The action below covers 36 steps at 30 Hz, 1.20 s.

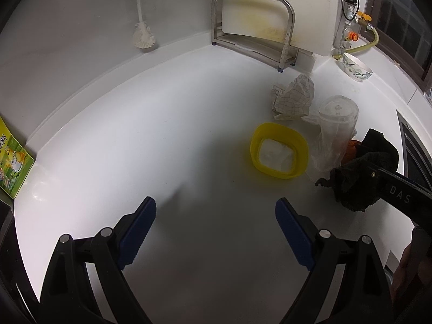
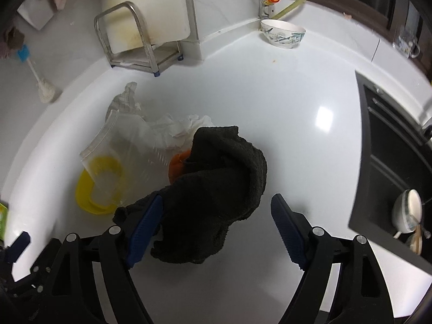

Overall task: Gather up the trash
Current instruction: 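Close the right tool on the dark cloth and lift it, then grasp the yellow lid rim with the left tool while the right tool holds the cloth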

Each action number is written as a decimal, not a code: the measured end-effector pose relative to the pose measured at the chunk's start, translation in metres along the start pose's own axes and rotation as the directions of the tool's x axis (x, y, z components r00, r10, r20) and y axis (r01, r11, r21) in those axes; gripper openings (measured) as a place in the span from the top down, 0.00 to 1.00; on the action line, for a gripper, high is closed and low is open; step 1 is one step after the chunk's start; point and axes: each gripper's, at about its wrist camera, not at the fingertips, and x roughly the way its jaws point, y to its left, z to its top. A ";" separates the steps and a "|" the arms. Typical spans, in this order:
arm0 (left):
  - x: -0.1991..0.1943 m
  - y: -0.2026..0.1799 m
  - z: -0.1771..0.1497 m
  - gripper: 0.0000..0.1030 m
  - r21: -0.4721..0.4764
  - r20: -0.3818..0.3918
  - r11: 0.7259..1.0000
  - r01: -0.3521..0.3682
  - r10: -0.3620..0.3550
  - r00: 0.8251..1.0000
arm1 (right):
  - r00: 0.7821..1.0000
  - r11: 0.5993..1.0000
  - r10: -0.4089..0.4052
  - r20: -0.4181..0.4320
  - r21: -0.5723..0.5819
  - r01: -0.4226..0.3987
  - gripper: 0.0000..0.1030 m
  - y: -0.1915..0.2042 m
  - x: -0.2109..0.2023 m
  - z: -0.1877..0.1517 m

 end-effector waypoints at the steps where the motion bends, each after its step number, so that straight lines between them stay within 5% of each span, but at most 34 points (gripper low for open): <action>1: 0.000 -0.001 0.000 0.14 0.002 0.000 1.000 0.000 0.000 1.000 | 1.000 1.000 0.009 0.001 0.000 -0.009 0.25 -0.001 0.001 0.000; 2: 0.001 -0.001 0.000 0.14 0.004 0.000 1.000 -0.001 0.001 1.000 | 1.000 1.000 0.020 0.004 0.002 -0.020 0.27 -0.002 0.001 0.000; 5: 0.002 -0.003 0.001 0.14 0.008 0.003 1.000 -0.002 0.002 1.000 | 0.998 0.998 0.055 -0.007 0.003 -0.055 0.55 -0.002 0.002 -0.001; 12: 0.005 -0.010 0.004 0.14 0.015 0.017 1.000 0.012 -0.012 1.000 | 0.997 0.997 0.081 0.003 -0.014 -0.081 0.76 -0.004 -0.003 -0.004; 36: 0.044 -0.051 0.014 0.14 0.129 0.042 0.988 0.086 -0.092 0.995 | 0.988 0.993 0.108 0.114 0.031 -0.113 0.82 -0.062 -0.041 -0.017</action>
